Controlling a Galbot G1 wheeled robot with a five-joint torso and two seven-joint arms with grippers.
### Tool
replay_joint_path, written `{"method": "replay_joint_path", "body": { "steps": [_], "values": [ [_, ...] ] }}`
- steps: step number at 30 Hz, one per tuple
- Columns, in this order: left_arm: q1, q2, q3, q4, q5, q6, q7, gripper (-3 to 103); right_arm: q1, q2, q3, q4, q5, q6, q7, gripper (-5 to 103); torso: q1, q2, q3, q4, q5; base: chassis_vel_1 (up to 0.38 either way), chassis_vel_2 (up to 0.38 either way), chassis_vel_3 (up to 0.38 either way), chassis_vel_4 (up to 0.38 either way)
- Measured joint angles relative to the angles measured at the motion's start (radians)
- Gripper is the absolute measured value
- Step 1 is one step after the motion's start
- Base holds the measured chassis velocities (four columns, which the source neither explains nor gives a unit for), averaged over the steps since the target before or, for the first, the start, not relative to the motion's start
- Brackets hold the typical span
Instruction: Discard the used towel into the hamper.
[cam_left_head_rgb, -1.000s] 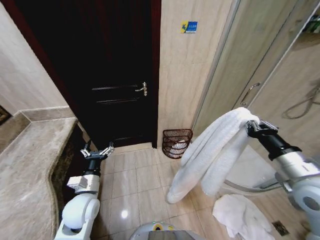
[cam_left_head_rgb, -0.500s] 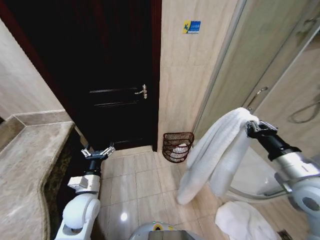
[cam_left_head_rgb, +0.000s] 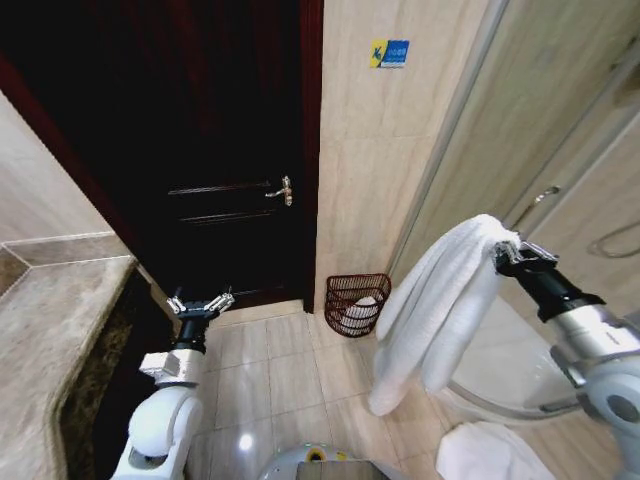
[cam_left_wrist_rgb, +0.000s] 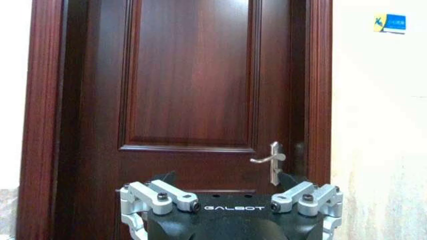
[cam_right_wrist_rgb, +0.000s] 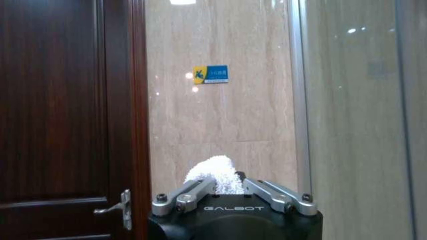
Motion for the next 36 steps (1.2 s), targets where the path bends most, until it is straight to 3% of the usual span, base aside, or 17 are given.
{"method": "replay_joint_path", "body": {
  "steps": [14,20,25,28,36],
  "values": [
    [0.001,0.0,0.0,0.004,0.017,0.001,-0.002,100,-0.009,0.009,-0.001,0.0,0.007,0.015,-0.011,3,0.0,0.0,0.0,-0.0002,-0.0003,-0.087,0.073,0.067,-0.089],
    [0.006,0.004,-0.004,0.006,0.014,-0.011,0.014,100,0.007,-0.023,-0.017,0.0,0.007,0.013,-0.012,3,-0.001,0.0,0.0,-0.0006,0.0,-0.029,-0.089,-0.084,-0.025],
    [0.007,0.003,0.0,0.014,0.0,-0.04,0.058,100,0.055,-0.099,-0.046,0.0,0.033,0.011,0.011,3,-0.001,0.0,0.0,-0.0007,-0.0001,-0.073,-0.084,-0.076,-0.057],
    [0.005,-0.002,0.009,0.017,-0.003,-0.056,0.08,100,0.107,-0.188,-0.095,-0.004,0.065,0.011,0.028,3,0.0,0.0,0.0,-0.0005,-0.0002,-0.058,-0.036,-0.024,-0.066],
    [0.002,-0.01,0.016,0.014,0.012,-0.057,0.085,100,0.209,-0.341,-0.209,-0.072,0.129,0.055,0.059,3,0.0,0.0,0.0,0.0,-0.0003,-0.001,0.0,0.0,-0.007]
  ]
}}
